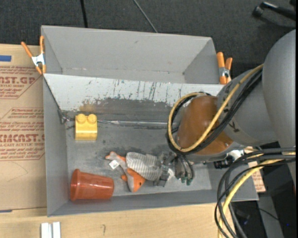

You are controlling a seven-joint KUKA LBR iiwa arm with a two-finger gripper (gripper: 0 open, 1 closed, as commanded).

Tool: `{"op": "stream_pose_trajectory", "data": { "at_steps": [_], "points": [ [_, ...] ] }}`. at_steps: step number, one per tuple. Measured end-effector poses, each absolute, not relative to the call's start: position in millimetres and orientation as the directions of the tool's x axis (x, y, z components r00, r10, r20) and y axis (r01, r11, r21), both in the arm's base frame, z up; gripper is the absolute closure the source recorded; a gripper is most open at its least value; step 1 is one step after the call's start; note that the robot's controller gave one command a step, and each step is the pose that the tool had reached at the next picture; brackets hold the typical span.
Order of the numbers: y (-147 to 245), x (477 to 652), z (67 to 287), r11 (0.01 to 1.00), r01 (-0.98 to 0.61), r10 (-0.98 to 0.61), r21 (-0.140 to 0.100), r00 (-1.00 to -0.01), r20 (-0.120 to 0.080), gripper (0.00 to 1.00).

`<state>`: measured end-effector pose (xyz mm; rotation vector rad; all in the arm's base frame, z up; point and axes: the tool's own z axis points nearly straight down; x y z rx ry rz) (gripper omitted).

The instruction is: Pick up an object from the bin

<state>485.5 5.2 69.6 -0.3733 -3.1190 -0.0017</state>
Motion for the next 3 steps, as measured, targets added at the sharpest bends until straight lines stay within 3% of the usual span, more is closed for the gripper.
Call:
{"op": "stream_pose_trajectory", "data": {
  "at_steps": [2,3],
  "points": [
    [5,483.4,75,0.972,0.236,0.236,-0.001,-0.972,0.008,1.0],
    [5,481.9,97,0.972,0.236,0.236,-0.002,-0.972,0.012,1.0]
  ]
}}
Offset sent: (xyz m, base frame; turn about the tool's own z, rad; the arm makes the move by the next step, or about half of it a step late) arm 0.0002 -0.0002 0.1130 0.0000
